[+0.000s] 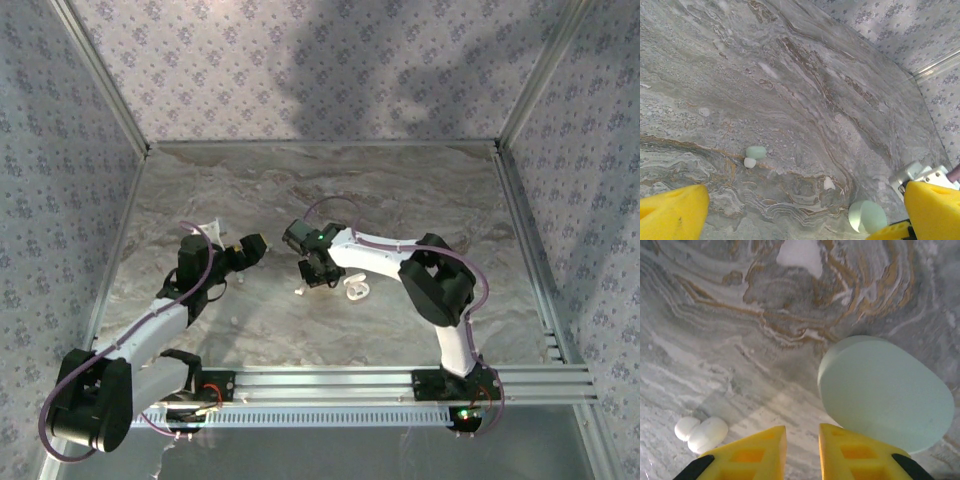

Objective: Insert the wireless bluetooth earbuds into the charging case

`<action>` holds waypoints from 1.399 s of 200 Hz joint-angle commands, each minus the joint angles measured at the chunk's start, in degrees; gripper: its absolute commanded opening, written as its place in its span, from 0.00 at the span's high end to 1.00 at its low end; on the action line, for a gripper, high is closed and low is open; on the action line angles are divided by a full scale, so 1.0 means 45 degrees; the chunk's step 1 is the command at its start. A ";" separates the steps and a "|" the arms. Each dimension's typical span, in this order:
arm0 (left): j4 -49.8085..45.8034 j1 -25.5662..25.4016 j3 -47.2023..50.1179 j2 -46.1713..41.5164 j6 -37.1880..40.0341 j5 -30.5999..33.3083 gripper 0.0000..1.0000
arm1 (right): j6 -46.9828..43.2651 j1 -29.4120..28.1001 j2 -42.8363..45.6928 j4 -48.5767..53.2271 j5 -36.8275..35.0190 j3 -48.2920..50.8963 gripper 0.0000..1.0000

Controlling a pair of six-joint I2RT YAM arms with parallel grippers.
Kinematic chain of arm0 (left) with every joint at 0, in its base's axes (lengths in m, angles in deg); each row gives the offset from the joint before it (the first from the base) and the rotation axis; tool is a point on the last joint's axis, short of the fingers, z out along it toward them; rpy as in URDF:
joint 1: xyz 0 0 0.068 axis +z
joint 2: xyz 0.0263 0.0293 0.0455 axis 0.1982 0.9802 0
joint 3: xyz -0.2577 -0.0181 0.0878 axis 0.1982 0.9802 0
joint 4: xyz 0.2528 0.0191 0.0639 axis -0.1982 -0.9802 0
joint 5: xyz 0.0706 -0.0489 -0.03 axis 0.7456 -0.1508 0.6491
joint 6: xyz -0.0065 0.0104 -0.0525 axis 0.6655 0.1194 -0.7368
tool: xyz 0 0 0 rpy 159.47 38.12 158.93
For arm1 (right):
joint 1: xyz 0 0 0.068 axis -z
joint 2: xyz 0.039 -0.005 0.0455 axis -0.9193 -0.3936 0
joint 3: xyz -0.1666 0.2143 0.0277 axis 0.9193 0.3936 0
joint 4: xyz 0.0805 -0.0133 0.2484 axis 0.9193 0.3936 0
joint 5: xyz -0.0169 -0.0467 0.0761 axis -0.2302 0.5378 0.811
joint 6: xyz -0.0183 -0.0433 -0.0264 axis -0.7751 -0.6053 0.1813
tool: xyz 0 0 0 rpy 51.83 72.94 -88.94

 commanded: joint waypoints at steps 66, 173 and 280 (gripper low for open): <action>0.0229 0.0066 0.0099 -0.0522 0.0049 -0.0084 0.00 | 0.2034 -0.0810 0.2172 -0.1313 0.0058 0.1525 0.61; 0.1243 -0.0328 0.0657 -0.1402 0.0429 -0.0599 0.00 | 0.5875 -0.0847 0.3600 -0.6216 0.0755 0.5202 0.61; 0.0728 -0.2438 0.1119 -0.3842 0.2594 0.1412 0.00 | 0.6803 -0.0708 0.2925 -0.7473 0.1394 0.5427 0.61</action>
